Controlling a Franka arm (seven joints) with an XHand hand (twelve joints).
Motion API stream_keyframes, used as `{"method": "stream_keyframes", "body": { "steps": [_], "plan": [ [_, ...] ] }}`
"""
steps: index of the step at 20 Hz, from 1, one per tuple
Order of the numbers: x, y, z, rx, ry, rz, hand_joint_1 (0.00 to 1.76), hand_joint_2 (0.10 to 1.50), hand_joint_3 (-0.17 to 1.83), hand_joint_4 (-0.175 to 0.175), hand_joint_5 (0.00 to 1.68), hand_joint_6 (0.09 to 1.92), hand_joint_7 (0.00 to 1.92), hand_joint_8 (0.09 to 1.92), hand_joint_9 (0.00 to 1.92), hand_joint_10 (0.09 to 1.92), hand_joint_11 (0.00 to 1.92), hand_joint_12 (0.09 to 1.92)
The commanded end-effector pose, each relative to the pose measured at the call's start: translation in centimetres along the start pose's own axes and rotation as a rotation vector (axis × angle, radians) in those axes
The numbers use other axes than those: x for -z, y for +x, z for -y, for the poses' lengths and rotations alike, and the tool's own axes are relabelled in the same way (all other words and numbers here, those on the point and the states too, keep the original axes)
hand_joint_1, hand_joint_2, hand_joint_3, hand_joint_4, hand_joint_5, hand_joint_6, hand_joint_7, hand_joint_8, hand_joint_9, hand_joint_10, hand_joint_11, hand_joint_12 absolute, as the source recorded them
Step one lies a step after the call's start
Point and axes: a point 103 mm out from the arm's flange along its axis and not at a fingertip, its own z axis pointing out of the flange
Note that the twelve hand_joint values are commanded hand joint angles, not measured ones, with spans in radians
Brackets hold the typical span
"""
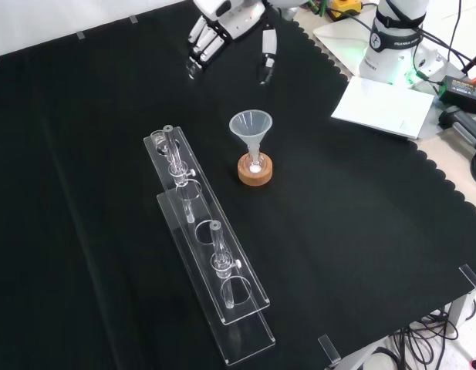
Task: Remove the funnel from the round-bottom flask.
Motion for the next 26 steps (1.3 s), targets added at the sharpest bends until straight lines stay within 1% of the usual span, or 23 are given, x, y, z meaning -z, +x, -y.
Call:
{"method": "stream_keyframes", "body": {
  "steps": [1, 8, 12, 15, 17, 21, 26],
  "plan": [
    [-1.3, 2.6, 1.4, 0.045, 0.049, -0.038, 0.53, 0.68, 0.22, 0.004, 0.1, 0.09, 0.11, 0.63, 0.42, 0.6, 0.48, 1.38],
    [-3.4, 4.4, 0.3, 0.079, 0.107, -0.05, 0.52, 0.69, 0.19, 0.022, 0.03, 0.09, 0.01, 0.61, 0.25, 0.74, 0.43, 1.42],
    [-4.6, 5.2, -0.6, 0.096, 0.14, -0.048, 0.51, 0.69, 0.17, 0.028, 0.0, 0.09, 0.0, 0.45, 0.15, 0.78, 0.39, 1.44],
    [-5.3, 5.6, -1.2, 0.11, 0.162, -0.056, 0.5, 0.69, 0.16, 0.029, 0.0, 0.09, 0.0, 0.4, 0.13, 0.8, 0.38, 1.44],
    [-5.6, 6.0, -1.6, 0.123, 0.161, -0.061, 0.49, 0.68, 0.15, 0.029, 0.0, 0.09, 0.0, 0.37, 0.11, 0.81, 0.38, 1.44],
    [-5.9, 6.9, -2.0, 0.141, 0.159, -0.045, 0.47, 0.67, 0.13, 0.03, 0.0, 0.09, 0.0, 0.33, 0.11, 0.82, 0.38, 1.44],
    [-6.7, 7.3, -2.4, 0.148, 0.165, -0.027, 0.47, 0.67, 0.13, 0.03, 0.0, 0.09, 0.0, 0.33, 0.1, 0.82, 0.38, 1.44]
  ]
}}
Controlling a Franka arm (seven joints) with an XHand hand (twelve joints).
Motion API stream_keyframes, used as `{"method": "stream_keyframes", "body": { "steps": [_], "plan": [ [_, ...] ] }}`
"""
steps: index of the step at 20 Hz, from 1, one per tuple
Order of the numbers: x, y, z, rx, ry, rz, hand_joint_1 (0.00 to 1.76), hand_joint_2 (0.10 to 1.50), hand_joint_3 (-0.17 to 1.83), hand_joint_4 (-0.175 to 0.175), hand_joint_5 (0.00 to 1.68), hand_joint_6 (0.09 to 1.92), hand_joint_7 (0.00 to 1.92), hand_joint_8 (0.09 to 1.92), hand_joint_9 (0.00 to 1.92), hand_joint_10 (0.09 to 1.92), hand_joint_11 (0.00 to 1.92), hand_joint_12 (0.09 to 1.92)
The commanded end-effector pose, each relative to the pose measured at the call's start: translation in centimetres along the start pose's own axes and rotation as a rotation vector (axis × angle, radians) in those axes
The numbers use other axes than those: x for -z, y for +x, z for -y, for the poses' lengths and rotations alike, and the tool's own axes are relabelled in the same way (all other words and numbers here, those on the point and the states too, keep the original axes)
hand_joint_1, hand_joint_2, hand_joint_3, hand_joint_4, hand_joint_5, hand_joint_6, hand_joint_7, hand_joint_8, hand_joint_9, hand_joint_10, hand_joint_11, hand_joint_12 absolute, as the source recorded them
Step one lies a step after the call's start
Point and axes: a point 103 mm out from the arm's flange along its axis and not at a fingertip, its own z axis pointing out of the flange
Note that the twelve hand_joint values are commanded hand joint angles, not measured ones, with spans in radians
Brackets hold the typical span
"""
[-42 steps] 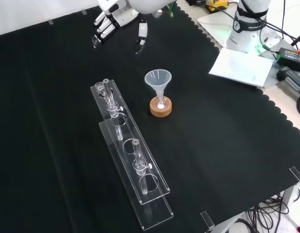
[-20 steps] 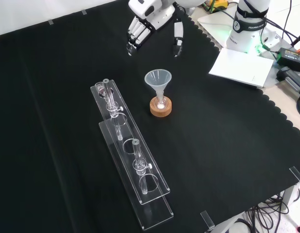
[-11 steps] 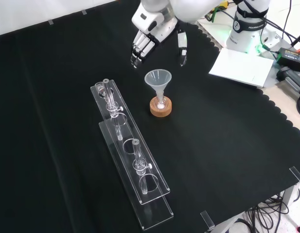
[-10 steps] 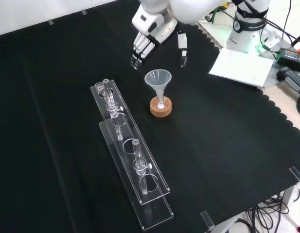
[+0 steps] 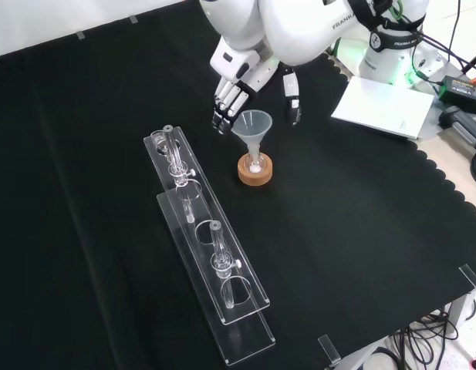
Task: Remove the funnel from the round-bottom flask.
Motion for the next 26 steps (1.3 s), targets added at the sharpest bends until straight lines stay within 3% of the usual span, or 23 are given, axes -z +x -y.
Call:
{"method": "stream_keyframes", "body": {
  "steps": [1, 6, 13, 23, 26],
  "plan": [
    [-0.5, 0.3, -0.8, 0.001, -0.006, 0.016, 0.47, 0.67, 0.13, 0.03, 0.0, 0.09, 0.0, 0.33, 0.1, 0.83, 0.38, 1.44],
    [-0.7, 0.1, -0.8, -0.025, -0.086, 0.042, 0.49, 0.69, 0.12, 0.028, 0.0, 0.09, 0.0, 0.32, 0.05, 0.83, 0.36, 1.45],
    [-1.4, 0.1, -1.5, -0.024, -0.044, 0.034, 0.5, 0.71, 0.09, 0.027, 0.0, 0.09, 0.0, 0.22, 0.02, 0.83, 0.28, 1.48],
    [-2.3, -0.3, -2.5, -0.034, -0.016, 0.013, 0.49, 0.74, 0.09, 0.023, 0.0, 0.09, 0.0, 0.42, 0.12, 0.85, 0.31, 1.48],
    [-2.5, -0.4, -2.5, -0.04, -0.063, 0.025, 0.51, 0.78, 0.1, 0.013, 0.08, 0.09, 0.07, 0.58, 0.3, 0.78, 0.38, 1.44]
  ]
}}
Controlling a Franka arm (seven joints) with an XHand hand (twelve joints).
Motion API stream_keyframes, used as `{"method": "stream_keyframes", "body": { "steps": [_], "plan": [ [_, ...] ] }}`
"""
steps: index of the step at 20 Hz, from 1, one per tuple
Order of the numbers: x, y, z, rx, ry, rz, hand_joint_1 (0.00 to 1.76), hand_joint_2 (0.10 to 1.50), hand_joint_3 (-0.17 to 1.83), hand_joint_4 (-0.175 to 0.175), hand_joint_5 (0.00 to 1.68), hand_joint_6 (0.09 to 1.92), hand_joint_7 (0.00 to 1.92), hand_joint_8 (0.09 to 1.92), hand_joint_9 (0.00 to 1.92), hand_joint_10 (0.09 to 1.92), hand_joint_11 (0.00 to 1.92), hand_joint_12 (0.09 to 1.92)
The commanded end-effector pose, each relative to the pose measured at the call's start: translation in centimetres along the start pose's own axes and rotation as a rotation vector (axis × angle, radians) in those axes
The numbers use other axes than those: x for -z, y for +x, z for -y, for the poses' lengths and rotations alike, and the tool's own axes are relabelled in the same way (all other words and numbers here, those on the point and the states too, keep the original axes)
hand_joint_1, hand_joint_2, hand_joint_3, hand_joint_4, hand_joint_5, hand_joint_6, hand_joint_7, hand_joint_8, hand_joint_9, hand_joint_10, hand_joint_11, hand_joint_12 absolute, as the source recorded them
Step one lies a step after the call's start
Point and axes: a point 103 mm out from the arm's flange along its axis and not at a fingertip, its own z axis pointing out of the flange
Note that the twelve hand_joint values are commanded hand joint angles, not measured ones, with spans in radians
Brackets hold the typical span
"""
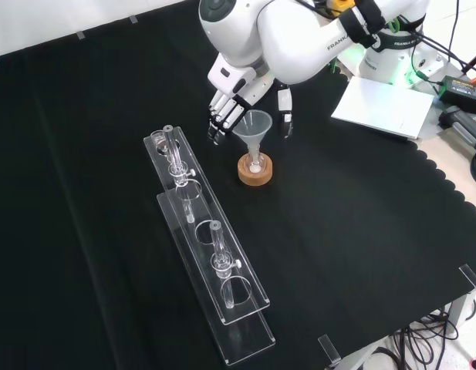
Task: Remove the funnel from the round-bottom flask.
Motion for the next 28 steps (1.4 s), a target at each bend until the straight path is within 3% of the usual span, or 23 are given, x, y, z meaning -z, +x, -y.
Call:
{"method": "stream_keyframes", "body": {
  "steps": [1, 8, 11, 16, 28],
  "plan": [
    [-0.3, 0.0, -0.2, -0.011, -0.057, 0.013, 0.52, 0.79, 0.1, 0.006, 0.14, 0.09, 0.13, 0.62, 0.4, 0.74, 0.41, 1.42],
    [0.4, 0.4, -0.1, -0.05, -0.114, 0.094, 0.58, 0.84, 0.19, -0.027, 0.52, 0.09, 0.52, 0.67, 0.93, 0.5, 0.62, 1.27],
    [1.2, 0.4, 0.1, -0.062, -0.142, 0.1, 0.61, 0.86, 0.26, -0.038, 0.65, 0.2, 0.65, 0.65, 1.11, 0.42, 0.73, 1.2],
    [2.7, 0.0, 0.9, -0.064, -0.172, 0.101, 0.63, 0.86, 0.34, -0.049, 0.63, 0.53, 0.72, 0.65, 1.22, 0.33, 0.81, 1.14],
    [7.6, -0.4, 2.8, -0.063, -0.127, 0.147, 0.64, 0.85, 0.37, -0.06, 0.58, 0.63, 0.72, 0.67, 1.27, 0.31, 0.85, 1.11]
  ]
}}
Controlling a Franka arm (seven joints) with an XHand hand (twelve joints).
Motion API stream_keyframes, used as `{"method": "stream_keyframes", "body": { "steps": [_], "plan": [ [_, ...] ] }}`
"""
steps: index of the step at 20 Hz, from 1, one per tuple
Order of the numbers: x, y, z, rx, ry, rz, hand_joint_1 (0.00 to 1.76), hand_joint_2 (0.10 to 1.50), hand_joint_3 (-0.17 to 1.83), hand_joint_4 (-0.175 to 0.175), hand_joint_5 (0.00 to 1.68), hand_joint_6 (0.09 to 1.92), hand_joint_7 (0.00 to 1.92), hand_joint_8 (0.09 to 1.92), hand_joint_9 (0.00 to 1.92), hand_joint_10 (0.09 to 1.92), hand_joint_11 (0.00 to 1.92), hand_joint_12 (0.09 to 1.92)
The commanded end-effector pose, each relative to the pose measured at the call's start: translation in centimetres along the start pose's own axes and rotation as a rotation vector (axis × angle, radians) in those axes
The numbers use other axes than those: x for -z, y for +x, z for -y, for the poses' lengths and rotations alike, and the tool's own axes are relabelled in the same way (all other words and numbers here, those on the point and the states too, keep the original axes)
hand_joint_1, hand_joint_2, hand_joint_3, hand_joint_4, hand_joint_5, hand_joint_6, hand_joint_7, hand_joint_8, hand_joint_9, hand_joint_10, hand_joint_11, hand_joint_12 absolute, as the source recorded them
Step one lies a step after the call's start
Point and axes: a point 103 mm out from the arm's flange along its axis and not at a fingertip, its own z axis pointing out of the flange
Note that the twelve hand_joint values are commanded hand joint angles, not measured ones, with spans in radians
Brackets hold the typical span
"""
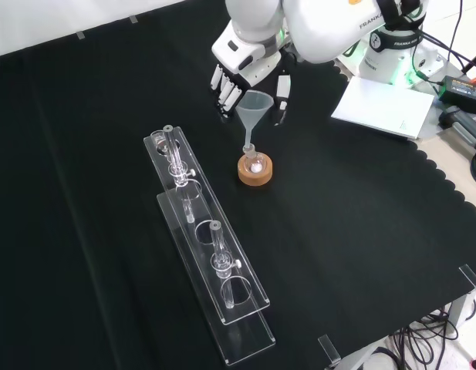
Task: Remove the funnel from the round-bottom flask.
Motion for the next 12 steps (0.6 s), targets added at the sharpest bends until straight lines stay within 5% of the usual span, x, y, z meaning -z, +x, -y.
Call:
{"method": "stream_keyframes", "body": {
  "steps": [1, 12],
  "plan": [
    [3.4, -0.4, 0.7, 0.003, 0.03, 0.035, 0.64, 0.85, 0.37, -0.06, 0.58, 0.63, 0.72, 0.67, 1.27, 0.31, 0.85, 1.1],
    [7.7, -1.7, 0.9, -0.039, 0.045, 0.074, 0.65, 0.84, 0.37, -0.057, 0.58, 0.64, 0.72, 0.67, 1.28, 0.31, 0.85, 1.1]
  ]
}}
